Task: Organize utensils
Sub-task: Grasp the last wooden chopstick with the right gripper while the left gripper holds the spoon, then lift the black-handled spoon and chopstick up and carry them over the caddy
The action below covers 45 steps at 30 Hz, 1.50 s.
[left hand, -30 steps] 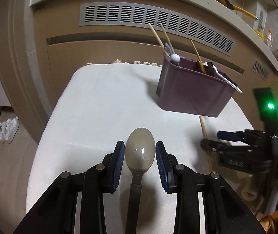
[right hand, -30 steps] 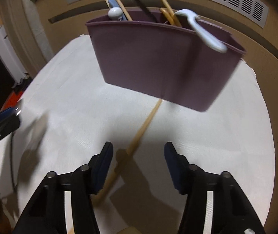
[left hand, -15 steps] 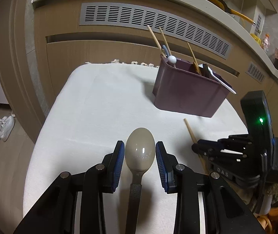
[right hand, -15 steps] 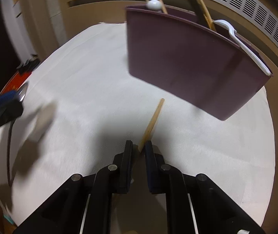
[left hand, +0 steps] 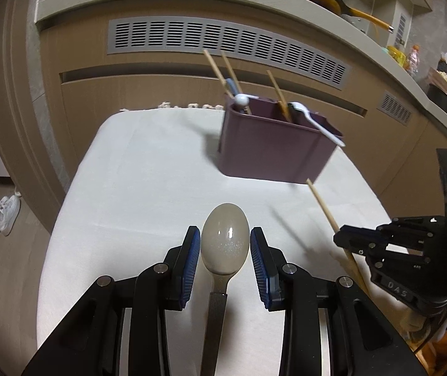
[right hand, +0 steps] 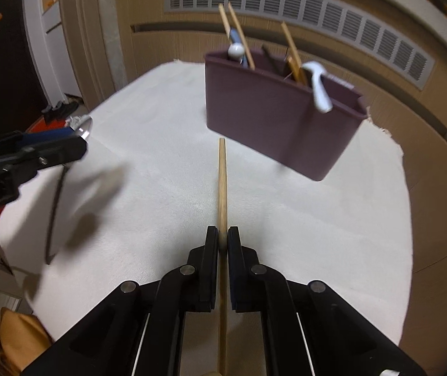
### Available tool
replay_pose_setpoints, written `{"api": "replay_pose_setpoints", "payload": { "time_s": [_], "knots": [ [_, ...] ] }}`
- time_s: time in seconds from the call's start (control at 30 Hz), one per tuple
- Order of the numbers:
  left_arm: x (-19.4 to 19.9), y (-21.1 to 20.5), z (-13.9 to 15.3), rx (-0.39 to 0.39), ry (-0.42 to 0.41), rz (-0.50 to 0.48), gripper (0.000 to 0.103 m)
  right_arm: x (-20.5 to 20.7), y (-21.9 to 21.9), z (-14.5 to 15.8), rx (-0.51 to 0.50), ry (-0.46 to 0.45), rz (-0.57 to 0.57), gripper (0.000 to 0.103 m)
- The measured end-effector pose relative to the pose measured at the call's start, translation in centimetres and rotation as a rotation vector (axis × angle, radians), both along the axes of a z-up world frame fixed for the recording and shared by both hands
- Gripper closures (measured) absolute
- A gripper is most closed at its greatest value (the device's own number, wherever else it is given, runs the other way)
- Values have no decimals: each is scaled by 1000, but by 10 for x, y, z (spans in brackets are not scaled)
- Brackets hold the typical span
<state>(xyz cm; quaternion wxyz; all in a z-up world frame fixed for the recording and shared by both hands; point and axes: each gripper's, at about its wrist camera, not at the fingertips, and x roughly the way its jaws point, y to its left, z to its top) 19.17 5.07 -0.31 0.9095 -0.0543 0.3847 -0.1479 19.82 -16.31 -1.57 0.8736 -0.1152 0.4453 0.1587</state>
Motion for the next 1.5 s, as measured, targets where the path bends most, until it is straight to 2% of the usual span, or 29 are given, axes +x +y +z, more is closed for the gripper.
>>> {"api": "replay_pose_setpoints", "payload": {
  "time_s": [0.07, 0.33, 0.47, 0.6, 0.67, 0.73, 0.97, 1.0, 1.03, 1.07, 1.17, 1.27, 1.4, 1.5],
  "knots": [
    [-4, -5, 5, 0, -2, -7, 69, -1, 8, 6, 24, -14, -1, 97],
    [-21, -23, 34, 8, -61, -36, 69, -19, -13, 37, 121, -100, -10, 97],
    [-25, -31, 46, 23, -84, -42, 69, -24, -18, 44, 129, -130, 4, 97],
    [-27, -32, 49, 29, -92, -34, 69, -14, -2, 19, 68, -45, 93, 94],
    [-27, -30, 48, 25, -89, -30, 69, -4, 7, 0, 45, 0, 104, 84],
    [-27, -27, 47, 23, -88, -29, 69, 11, 15, -17, 38, 47, 103, 81],
    [-31, -18, 44, 12, -84, -30, 69, 49, 26, -56, 7, 159, 48, 81],
    [-31, -18, 43, 9, -81, -31, 69, 49, 26, -57, 6, 159, 46, 83],
    [-32, -18, 43, 7, -79, -30, 69, 47, 27, -57, -7, 154, 48, 93],
    [-32, -17, 43, 7, -78, -30, 69, 44, 27, -56, -15, 157, 52, 96],
    [-30, -17, 42, 9, -76, -28, 69, 34, 21, -49, 5, 154, 63, 96],
    [-21, -19, 35, 22, -42, -37, 69, 23, 12, -38, 21, 126, 61, 96],
    [12, -40, 4, 128, 64, -101, 65, 12, -3, -26, 38, 94, 45, 96],
    [46, -50, -18, 151, 152, -99, 65, 8, -8, -19, 51, 73, 37, 96]
  ]
}}
